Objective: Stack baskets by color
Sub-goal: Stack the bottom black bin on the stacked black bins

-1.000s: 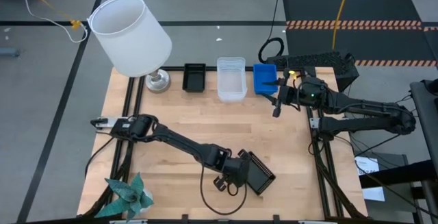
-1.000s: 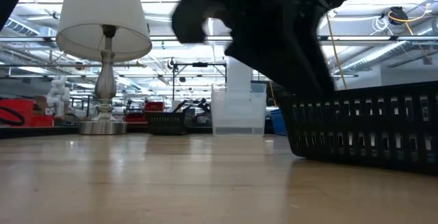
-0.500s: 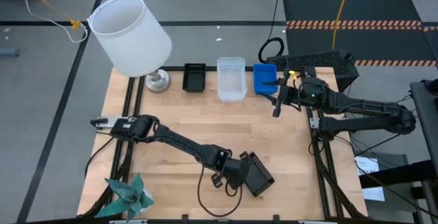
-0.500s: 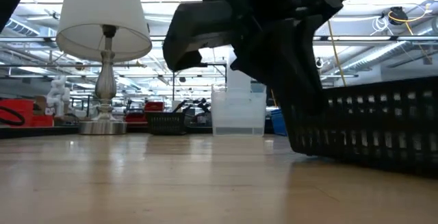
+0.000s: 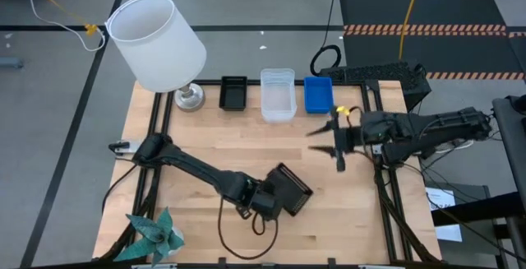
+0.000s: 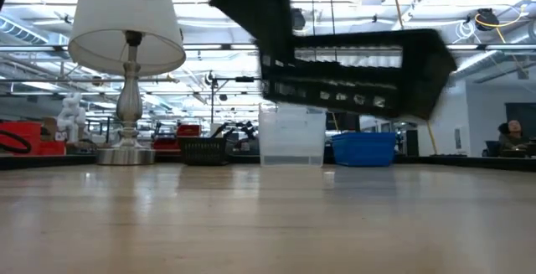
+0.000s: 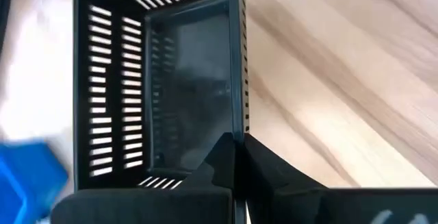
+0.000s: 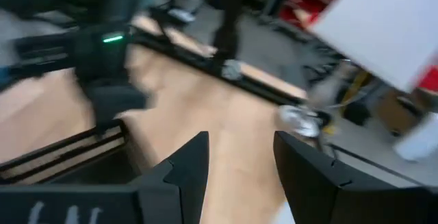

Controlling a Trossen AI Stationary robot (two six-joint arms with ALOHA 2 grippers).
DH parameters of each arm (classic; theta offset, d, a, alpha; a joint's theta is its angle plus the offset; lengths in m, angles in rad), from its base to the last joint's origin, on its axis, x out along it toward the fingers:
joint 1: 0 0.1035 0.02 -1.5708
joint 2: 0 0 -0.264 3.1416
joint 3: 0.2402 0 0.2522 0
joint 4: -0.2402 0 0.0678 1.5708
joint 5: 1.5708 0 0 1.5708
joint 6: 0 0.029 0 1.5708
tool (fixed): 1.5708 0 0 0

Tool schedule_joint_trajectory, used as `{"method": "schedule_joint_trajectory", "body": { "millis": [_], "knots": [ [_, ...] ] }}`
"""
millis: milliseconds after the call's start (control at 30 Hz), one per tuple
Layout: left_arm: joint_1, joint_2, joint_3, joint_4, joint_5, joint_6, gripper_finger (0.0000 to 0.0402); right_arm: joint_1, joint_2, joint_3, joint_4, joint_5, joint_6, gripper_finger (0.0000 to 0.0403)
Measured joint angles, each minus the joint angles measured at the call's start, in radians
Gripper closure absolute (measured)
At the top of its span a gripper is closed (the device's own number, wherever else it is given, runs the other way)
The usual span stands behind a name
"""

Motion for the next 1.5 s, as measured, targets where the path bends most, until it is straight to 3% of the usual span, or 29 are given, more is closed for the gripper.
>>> {"method": "schedule_joint_trajectory", "body": {
  "millis": [133,267,600,800,1000,1267,1500],
  "knots": [
    [-0.021,-0.042,-0.023,-0.082,-0.028,-0.093,0.0394,0.102,0.084,0.055,-0.041,0.001,0.008,0.0245],
    [-0.018,-0.136,-0.163,-0.034,-0.041,-0.106,0.0394,0.178,0.168,0.1,-0.076,0.0,0.006,0.0245],
    [0.028,-0.548,-0.667,0.377,-0.041,0.033,0.0394,0.236,0.308,0.142,-0.094,0.0,0.036,0.0245],
    [0.072,-0.718,-0.851,0.527,-0.027,0.136,0.0391,0.236,0.37,0.143,-0.017,0.002,0.063,0.0245],
    [0.113,-0.74,-0.895,0.567,0.014,0.25,0.0394,0.236,0.459,0.2,-0.039,0.107,0.077,0.0245],
    [0.14,-0.726,-0.896,0.623,0.052,0.345,0.0383,0.227,0.583,0.269,-0.154,0.14,0.083,0.0245],
    [0.139,-0.725,-0.896,0.622,0.057,0.34,0.0393,0.202,0.61,0.274,-0.15,0.159,0.037,0.0245]
  ]
}}
